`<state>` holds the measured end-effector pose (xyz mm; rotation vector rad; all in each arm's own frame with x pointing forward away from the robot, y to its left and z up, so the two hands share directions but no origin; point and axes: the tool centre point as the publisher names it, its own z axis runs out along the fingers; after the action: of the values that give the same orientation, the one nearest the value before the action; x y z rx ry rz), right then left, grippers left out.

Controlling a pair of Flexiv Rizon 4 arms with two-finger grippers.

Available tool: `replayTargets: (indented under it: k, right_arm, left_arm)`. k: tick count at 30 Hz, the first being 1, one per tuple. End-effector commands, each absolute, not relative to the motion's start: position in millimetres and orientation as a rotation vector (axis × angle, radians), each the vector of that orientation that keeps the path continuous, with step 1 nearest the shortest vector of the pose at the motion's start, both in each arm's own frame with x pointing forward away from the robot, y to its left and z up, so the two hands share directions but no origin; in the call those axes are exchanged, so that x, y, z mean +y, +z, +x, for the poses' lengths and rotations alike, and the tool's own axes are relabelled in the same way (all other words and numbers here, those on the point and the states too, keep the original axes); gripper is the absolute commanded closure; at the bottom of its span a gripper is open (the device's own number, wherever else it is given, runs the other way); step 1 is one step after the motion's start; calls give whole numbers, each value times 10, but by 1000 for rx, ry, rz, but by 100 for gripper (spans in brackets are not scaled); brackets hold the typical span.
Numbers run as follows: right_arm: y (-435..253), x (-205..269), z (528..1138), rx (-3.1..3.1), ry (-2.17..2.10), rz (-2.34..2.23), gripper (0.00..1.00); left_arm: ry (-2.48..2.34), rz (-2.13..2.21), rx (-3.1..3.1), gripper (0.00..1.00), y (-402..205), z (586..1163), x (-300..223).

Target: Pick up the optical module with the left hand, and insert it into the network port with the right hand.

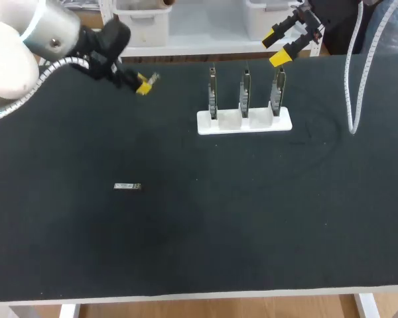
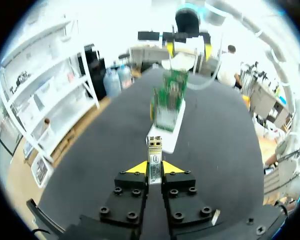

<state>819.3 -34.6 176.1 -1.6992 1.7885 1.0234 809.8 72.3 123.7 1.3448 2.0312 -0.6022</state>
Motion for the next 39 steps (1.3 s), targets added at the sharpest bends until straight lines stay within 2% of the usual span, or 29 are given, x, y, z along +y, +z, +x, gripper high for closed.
replayTargets:
  k: [1, 16, 39]
  right_arm:
    - [1770, -347, 8275, 1461, 1894, -2109, 0]
    - [1770, -347, 8275, 1461, 1894, -2109, 0]
    - [1770, -347, 8275, 1461, 1894, -2109, 0]
  left_arm:
    - [-817, 1179, 1681, 100, 1396, 8278, 540]
    - [-1204, 1146, 1252, 100, 1855, 8513, -26]
    - [-1204, 1264, 1209, 100, 2046, 8404, -489]
